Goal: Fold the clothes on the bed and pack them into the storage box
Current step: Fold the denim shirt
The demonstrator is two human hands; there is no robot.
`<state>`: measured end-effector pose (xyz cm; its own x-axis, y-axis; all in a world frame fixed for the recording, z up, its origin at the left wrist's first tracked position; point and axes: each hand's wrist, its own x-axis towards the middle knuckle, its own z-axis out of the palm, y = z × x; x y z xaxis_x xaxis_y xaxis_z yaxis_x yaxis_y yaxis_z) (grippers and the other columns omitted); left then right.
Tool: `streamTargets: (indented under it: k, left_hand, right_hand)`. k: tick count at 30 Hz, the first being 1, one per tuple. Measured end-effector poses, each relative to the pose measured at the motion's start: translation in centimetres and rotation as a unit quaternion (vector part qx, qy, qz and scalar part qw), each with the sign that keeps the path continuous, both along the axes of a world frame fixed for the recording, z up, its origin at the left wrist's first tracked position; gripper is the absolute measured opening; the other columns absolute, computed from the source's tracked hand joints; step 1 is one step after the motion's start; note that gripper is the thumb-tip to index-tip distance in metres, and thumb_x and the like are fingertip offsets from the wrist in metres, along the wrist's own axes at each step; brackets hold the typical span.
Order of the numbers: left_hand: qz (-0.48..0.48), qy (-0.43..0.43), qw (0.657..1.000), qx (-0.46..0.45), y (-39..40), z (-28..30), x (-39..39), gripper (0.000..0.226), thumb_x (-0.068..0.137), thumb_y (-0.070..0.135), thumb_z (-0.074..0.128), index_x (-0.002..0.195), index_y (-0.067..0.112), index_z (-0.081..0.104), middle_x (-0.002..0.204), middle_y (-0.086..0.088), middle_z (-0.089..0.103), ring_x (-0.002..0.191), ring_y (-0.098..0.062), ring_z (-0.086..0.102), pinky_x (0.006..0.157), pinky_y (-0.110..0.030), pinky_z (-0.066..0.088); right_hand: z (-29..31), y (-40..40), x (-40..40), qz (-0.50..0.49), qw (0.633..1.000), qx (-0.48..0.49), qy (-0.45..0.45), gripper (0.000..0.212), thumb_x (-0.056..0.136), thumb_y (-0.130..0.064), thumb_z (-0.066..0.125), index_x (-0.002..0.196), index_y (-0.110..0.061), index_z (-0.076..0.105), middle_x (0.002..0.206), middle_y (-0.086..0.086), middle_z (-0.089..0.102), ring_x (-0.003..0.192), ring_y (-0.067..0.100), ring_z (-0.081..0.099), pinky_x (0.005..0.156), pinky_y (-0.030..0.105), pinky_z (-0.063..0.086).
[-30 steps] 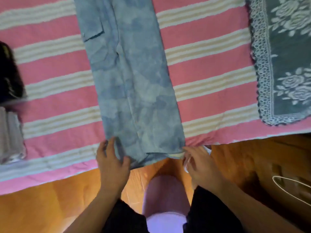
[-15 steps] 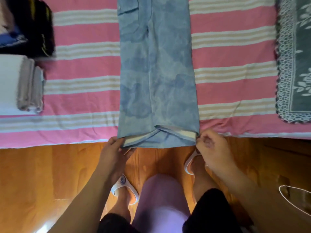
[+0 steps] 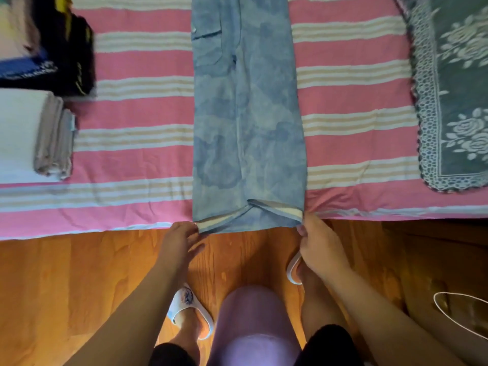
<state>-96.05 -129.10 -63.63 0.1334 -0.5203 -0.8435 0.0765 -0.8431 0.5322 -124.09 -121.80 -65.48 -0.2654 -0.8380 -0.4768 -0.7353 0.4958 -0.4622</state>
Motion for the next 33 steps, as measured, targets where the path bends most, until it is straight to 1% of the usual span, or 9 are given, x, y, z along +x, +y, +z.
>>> streamTargets:
  k: [3,6,10,15,20,23,27,29,33]
  left_hand:
    - [0.038,-0.036,0.999,0.000,-1.5,0.3,0.2,0.020,0.100,0.021,0.046,0.102,0.015,0.065,0.105,-0.006,0.075,0.097,-0.021,0.068,0.084,-0.038,0.048]
    - [-0.038,-0.057,0.997,-0.033,-3.3,-0.4,0.1,0.026,0.099,0.033,0.057,0.112,0.013,0.069,0.108,-0.007,0.075,0.098,-0.022,0.068,0.083,-0.036,0.050]
    - [-0.108,-0.052,0.992,-0.041,-4.1,-1.4,-0.6,0.024,0.101,0.030,0.061,0.111,0.011,0.070,0.107,-0.007,0.076,0.101,-0.026,0.072,0.086,-0.039,0.056]
    - [-0.098,-0.015,0.995,-0.007,-2.4,-1.0,-1.2,0.027,0.108,0.029,0.047,0.117,0.014,0.067,0.109,-0.008,0.073,0.099,-0.025,0.068,0.085,-0.039,0.054]
    - [-0.211,-0.128,0.968,-0.035,-0.1,-0.3,-0.4,0.024,0.105,0.032,0.052,0.119,0.013,0.057,0.103,-0.007,0.072,0.082,-0.022,0.072,0.079,-0.043,0.059]
    - [-0.470,-0.379,0.743,-0.289,-1.1,-0.5,2.9,0.048,0.093,0.044,0.057,0.131,0.015,0.052,0.124,-0.008,0.061,0.111,-0.026,0.059,0.090,-0.046,0.052]
    - [-0.737,-0.333,0.379,-0.450,-6.0,-1.9,5.6,0.098,0.081,0.052,0.073,0.160,0.017,0.026,0.166,-0.016,0.022,0.154,-0.037,0.017,0.121,-0.055,0.024]
    - [-0.774,-0.331,0.298,-0.450,-8.5,-3.1,5.1,0.112,0.075,0.048,0.081,0.162,0.019,0.016,0.169,-0.014,0.010,0.156,-0.036,0.006,0.124,-0.052,0.014]
    - [-0.780,-0.329,0.250,-0.470,-11.2,-4.5,3.2,0.098,0.087,0.038,0.064,0.163,0.022,0.004,0.170,-0.009,0.000,0.157,-0.031,-0.001,0.126,-0.048,0.010]
  right_hand:
    - [-0.4,1.0,-2.5,-0.169,0.984,0.060,0.011,0.028,0.086,0.002,0.057,0.076,-0.023,0.065,0.089,0.001,0.069,0.091,0.028,0.066,0.080,0.035,0.051]
    - [0.2,-1.7,-3.7,-0.391,0.887,-0.029,-0.244,0.015,0.098,-0.010,0.055,0.094,-0.020,0.065,0.101,0.006,0.073,0.098,0.023,0.070,0.092,0.042,0.054]
    - [0.9,-4.5,-2.2,-0.331,0.852,0.056,-0.402,0.019,0.104,-0.026,0.052,0.113,-0.017,0.066,0.107,0.000,0.074,0.096,0.014,0.071,0.083,0.029,0.054]
    - [0.4,-1.8,-1.8,-0.344,0.820,0.093,-0.448,0.019,0.104,-0.019,0.052,0.093,-0.007,0.062,0.063,0.002,0.043,0.063,0.014,0.040,0.076,0.031,0.043]
    - [1.7,-1.7,-3.4,-0.204,0.959,0.091,-0.174,0.019,0.099,-0.030,0.058,0.086,-0.018,0.065,0.079,0.000,0.062,0.076,0.018,0.060,0.078,0.042,0.054]
    - [3.6,-3.5,-5.8,0.064,0.991,-0.108,0.054,0.025,0.086,-0.026,0.067,0.107,-0.018,0.059,0.110,-0.002,0.055,0.105,0.019,0.053,0.086,0.039,0.049]
    - [1.7,-6.4,-8.1,0.517,0.829,-0.126,0.172,0.099,0.077,-0.060,0.069,0.156,-0.013,0.031,0.165,0.012,0.019,0.153,0.032,0.012,0.120,0.051,0.023]
    - [0.0,-8.2,-8.3,0.592,0.772,-0.111,0.200,0.107,0.074,-0.051,0.075,0.159,-0.016,0.022,0.167,0.013,0.008,0.154,0.036,0.003,0.122,0.052,0.013]
    - [-1.6,-11.2,-6.8,0.620,0.744,-0.145,0.202,0.090,0.081,-0.027,0.051,0.161,-0.017,0.011,0.168,0.011,0.005,0.155,0.033,0.000,0.124,0.049,0.007]
